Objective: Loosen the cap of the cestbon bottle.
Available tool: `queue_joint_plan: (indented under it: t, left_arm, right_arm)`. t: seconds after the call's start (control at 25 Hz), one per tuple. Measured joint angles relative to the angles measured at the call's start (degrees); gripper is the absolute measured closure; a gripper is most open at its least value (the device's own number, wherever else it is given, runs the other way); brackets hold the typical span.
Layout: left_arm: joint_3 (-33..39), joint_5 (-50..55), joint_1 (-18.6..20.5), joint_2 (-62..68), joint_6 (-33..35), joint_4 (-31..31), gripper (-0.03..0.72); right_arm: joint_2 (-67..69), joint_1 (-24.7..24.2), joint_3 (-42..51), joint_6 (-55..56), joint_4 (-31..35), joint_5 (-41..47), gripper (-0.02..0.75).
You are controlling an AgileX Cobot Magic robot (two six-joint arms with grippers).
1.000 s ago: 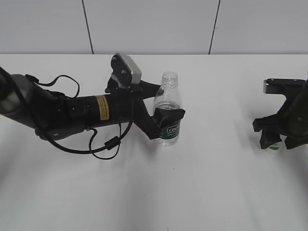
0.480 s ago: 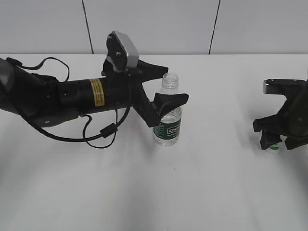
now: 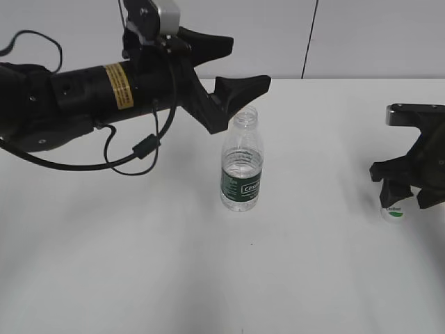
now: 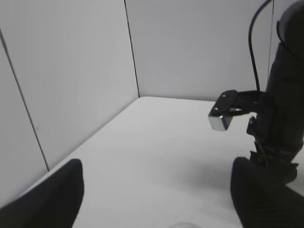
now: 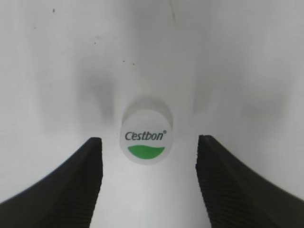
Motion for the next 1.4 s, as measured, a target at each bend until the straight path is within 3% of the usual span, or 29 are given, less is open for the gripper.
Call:
queue_joint_plan:
  t: [0.2,0.52,0.68,0.96,1.16,1.4]
  left_arm:
    - [0.0,8.7,0.0,-6.4,-0.8,-1.6,0.125]
    - [-0.7,32.1,-0.1,-17.9,-0.8,-11.3,0.125]
    - [-5.4,55.0,-0.1,-22.8,-0.8,-15.5,0.125]
    - [-14.2,95.2,1.7,-23.9,-0.7,-22.0,0.135]
    - [-15.5,109.4,9.0,-23.8,4.3,-31.9,0.188]
    - [-15.8,119.1,24.7,-23.4,15.2,-44.1,0.239]
  right_arm:
    - [-4.5,0.0,-1.6,0.0,0.4,3.3,0.258]
    - [-12.5,0.0,-3.8,0.0,3.1,7.8,0.258]
    - [-14.9,0.0,-4.0,-0.7,5.8,13.6,0.258]
    - [-18.4,0.0,-5.4,-2.1,3.8,25.7,0.258]
    - [-21.3,0.0,-6.1,-2.1,3.5,33.2,0.258]
    - [-26.4,0.0,-6.1,-3.1,3.2,37.3,0.258]
